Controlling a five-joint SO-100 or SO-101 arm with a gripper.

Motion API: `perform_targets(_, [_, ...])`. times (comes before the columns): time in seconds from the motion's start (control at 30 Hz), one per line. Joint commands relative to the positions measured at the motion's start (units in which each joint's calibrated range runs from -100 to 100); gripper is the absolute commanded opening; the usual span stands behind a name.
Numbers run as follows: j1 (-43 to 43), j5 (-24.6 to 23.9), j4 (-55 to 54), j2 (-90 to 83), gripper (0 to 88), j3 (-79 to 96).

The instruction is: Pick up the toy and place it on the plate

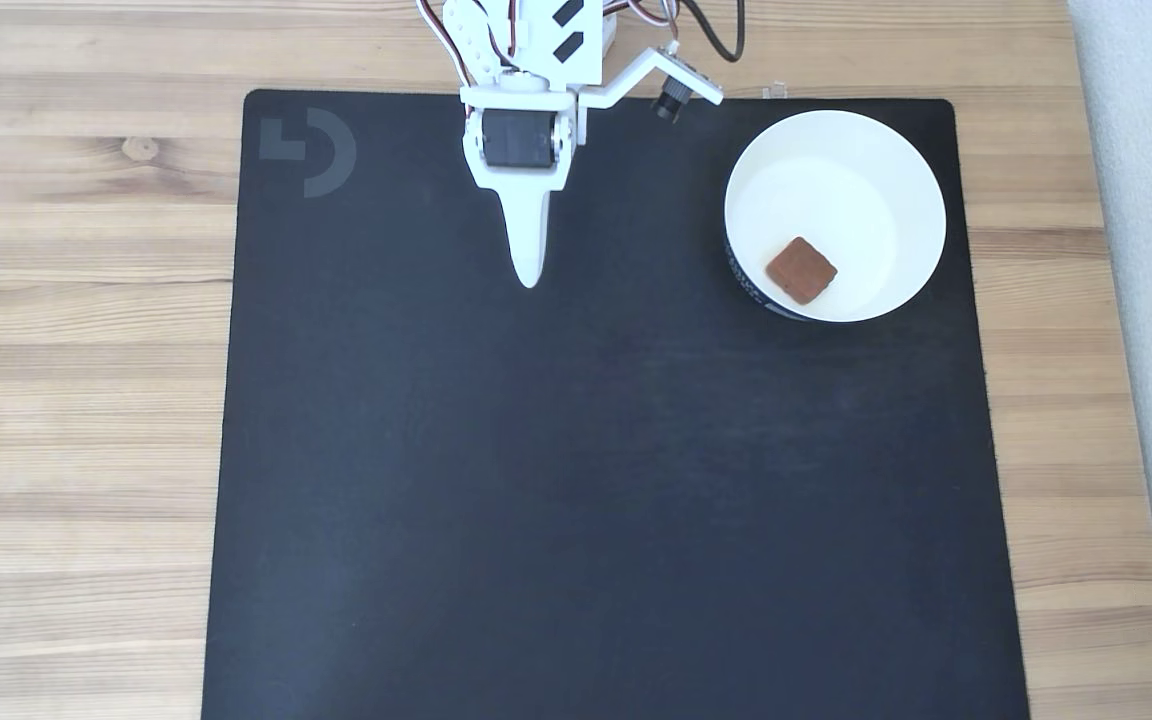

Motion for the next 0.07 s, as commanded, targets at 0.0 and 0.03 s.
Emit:
perform_targets(0.0, [0.34,0.14,0.12,-0.75,2.3,0.41])
perform_targets(0.03, [0.34,0.14,0.12,-0.75,2.3,0.41])
